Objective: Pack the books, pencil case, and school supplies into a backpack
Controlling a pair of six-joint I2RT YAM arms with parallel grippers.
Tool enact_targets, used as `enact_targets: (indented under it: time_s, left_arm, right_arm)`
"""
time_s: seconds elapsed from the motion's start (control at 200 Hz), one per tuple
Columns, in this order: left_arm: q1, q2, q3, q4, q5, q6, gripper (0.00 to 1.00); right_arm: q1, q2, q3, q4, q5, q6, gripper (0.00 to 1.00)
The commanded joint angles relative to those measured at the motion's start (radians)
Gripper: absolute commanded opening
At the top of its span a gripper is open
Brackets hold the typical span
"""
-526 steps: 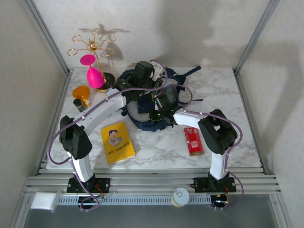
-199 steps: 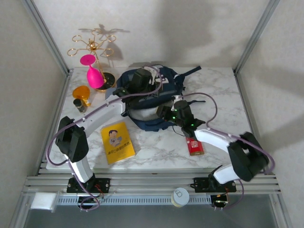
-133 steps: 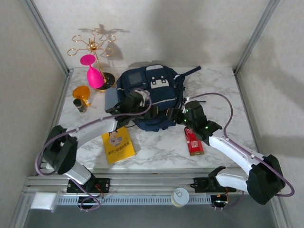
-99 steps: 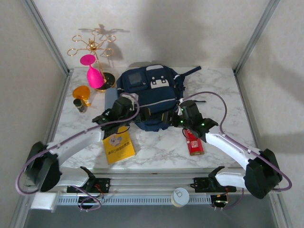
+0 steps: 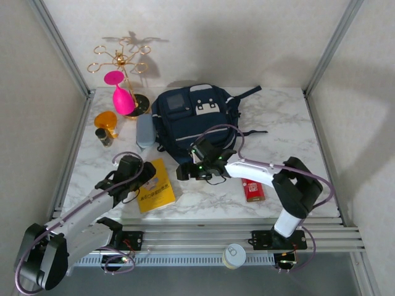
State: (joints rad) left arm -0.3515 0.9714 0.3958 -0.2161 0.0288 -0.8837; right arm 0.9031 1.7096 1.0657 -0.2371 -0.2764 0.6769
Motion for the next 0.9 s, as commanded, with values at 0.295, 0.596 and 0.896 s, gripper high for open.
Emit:
enact_targets:
  time_s: [0.295,0.596,0.896]
  left_arm:
    - [0.009,-0.019,-0.045,-0.162,-0.168,-0.078,0.71]
    - [0.01,0.006,-0.117,-0.056,-0.03,-0.046,0.62]
    - [0.009,0.003,-0.16,-0.05,-0.037,-0.056,0.57]
  right_arm:
    - [0.101,0.24,0.194,0.014,-0.073,0.072,0.7]
    - [0.118,0.341,0.24,0.035,-0.114,0.084,0.62]
    - [0.129,0.305,0.277,0.052,-0.189,0.095,0.59]
